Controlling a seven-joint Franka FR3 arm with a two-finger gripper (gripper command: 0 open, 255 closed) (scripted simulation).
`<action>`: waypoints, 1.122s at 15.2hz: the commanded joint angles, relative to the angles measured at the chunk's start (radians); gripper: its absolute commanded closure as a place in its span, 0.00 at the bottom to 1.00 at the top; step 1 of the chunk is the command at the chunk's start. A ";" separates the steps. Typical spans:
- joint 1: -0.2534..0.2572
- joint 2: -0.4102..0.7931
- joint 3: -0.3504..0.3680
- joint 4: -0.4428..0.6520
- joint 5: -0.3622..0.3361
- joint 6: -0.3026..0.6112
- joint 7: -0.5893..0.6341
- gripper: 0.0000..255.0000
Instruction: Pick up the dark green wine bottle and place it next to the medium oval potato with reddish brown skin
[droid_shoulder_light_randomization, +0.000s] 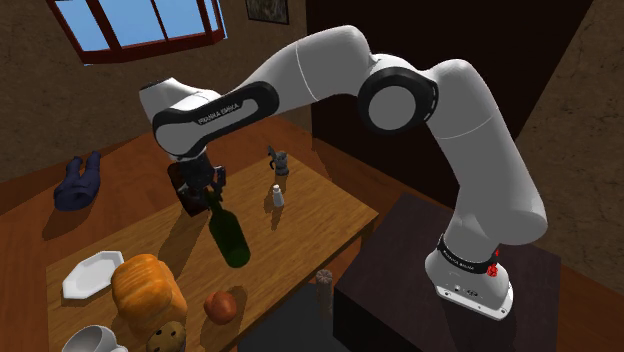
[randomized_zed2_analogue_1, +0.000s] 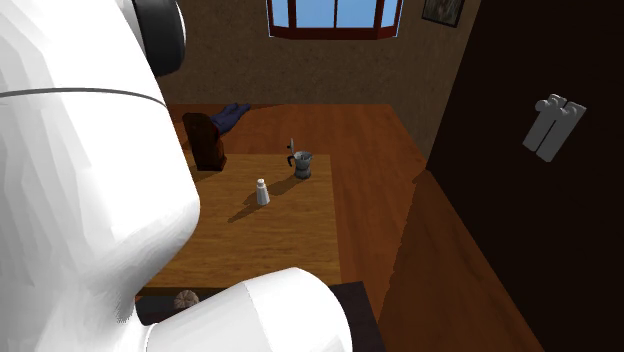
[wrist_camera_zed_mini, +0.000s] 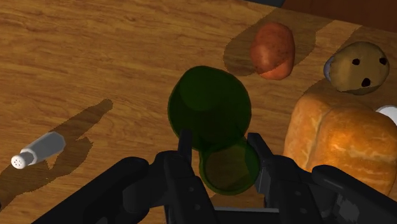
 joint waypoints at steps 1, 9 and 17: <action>-0.001 0.006 -0.001 -0.015 -0.001 0.022 -0.001 1.00; 0.000 0.043 -0.004 -0.064 -0.005 0.107 -0.001 1.00; 0.000 0.055 -0.005 -0.073 -0.006 0.129 -0.001 1.00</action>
